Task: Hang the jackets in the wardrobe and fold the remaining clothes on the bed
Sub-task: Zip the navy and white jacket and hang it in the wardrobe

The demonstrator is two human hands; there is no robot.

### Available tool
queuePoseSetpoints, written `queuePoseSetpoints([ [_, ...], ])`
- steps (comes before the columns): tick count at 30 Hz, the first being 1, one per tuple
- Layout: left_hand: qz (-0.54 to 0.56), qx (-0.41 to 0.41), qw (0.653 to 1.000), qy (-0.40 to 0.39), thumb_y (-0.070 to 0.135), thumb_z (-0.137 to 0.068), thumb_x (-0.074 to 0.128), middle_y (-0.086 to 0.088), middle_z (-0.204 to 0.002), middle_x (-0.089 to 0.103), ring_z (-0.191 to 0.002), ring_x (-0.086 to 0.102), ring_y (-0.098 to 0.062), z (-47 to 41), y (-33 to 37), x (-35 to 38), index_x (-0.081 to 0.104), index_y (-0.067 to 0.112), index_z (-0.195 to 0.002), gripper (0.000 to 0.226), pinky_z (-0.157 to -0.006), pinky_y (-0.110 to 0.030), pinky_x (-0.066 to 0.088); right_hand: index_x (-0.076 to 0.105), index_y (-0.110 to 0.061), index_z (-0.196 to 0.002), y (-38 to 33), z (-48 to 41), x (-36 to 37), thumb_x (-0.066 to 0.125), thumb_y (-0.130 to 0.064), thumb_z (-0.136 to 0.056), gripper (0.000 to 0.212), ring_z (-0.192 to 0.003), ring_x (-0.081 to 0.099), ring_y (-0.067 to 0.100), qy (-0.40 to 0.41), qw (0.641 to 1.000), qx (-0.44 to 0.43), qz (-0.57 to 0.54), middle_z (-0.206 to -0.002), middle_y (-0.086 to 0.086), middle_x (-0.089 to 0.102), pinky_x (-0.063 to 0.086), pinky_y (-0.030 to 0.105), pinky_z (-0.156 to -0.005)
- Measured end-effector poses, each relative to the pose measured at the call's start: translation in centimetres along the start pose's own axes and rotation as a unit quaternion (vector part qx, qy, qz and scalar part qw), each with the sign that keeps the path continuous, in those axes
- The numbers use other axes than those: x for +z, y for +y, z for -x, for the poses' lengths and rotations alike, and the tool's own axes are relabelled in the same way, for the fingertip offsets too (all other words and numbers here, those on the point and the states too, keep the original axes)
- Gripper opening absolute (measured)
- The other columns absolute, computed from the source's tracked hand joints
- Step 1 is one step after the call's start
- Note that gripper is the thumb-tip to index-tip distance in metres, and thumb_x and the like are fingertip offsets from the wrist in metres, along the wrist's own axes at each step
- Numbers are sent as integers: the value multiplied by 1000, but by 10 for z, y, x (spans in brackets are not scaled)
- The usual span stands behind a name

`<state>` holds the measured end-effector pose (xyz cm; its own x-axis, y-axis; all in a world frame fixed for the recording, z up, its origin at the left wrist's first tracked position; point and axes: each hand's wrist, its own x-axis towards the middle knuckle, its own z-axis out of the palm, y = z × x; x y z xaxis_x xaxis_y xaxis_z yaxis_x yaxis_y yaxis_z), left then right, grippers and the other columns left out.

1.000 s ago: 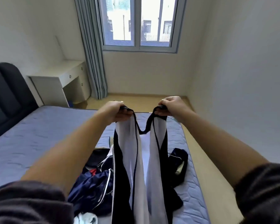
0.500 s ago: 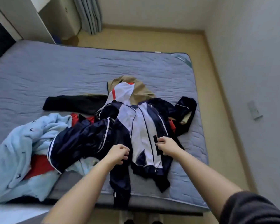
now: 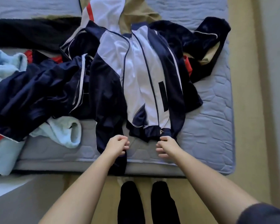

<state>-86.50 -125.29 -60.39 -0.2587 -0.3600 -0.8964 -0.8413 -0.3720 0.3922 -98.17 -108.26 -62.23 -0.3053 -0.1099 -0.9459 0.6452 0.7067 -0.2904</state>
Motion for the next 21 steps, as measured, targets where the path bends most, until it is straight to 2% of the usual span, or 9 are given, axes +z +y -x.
queuePoseSetpoints([
  [2,35,-1,999,16,19,-97,46,-4,-98,66,-81,62,-14,-32,1,5,58,22,-89,14,-66,-26,48,44,-20,-117,5,-20,5,47,-15,-96,22,-75,59,17,-5,996,33,-85,-87,3,58,48,30,-62],
  [6,132,-45,990,0,23,-98,46,-5,-108,61,-95,58,-18,-73,-4,27,56,17,-103,13,-66,-30,48,54,-15,-97,24,-51,23,53,-26,-96,11,-69,60,15,-9,990,30,-140,-84,3,64,46,27,-57],
  [8,200,-73,977,-31,29,-97,49,-2,-104,62,-91,59,-18,-84,-4,36,55,18,-110,18,-65,-29,47,53,-15,-83,30,-62,31,58,-23,-93,14,-54,54,9,25,980,3,-199,-73,1,62,40,23,-49],
  [10,271,-79,957,-68,33,-93,55,2,-90,64,-80,59,-14,-90,2,39,58,21,-103,16,-65,-28,47,49,-15,-74,31,-68,35,60,-18,-90,20,-43,48,6,57,968,-18,-242,-61,-2,59,34,22,-46],
  [13,394,-63,915,-52,16,-92,57,-5,-91,63,-71,61,-14,-91,16,38,62,13,-101,11,-63,-27,52,47,-15,-68,28,-68,33,60,-14,-88,24,-36,42,6,97,962,-40,-252,-50,-5,55,28,20,-41],
  [16,414,45,909,34,-4,-88,51,-7,-88,62,-78,59,-20,-76,28,32,59,11,-93,17,-73,-31,50,46,-14,-67,22,-55,23,57,-10,-89,26,-35,40,6,116,951,-58,-281,-51,-3,54,27,17,-37],
  [18,305,177,927,128,-6,-85,53,4,-78,62,-77,58,-10,-55,30,21,58,18,-84,25,-74,-23,46,44,-15,-67,15,-43,17,54,-9,-90,26,-33,40,6,114,944,-52,-306,-51,-3,54,27,16,-37],
  [20,148,329,915,184,-4,-83,56,17,-74,62,-72,57,5,-27,27,3,60,25,-84,30,-72,-11,42,45,-16,-70,9,-32,11,51,-11,-92,24,-31,42,5,117,938,-32,-325,-46,-6,56,26,14,-35],
  [21,52,394,901,177,-3,-80,55,20,-73,61,-70,55,7,-15,23,-7,60,27,-84,31,-70,-9,41,47,-16,-71,8,-27,9,51,-12,-93,22,-31,42,4,123,938,-22,-324,-46,-7,56,26,13,-35],
])
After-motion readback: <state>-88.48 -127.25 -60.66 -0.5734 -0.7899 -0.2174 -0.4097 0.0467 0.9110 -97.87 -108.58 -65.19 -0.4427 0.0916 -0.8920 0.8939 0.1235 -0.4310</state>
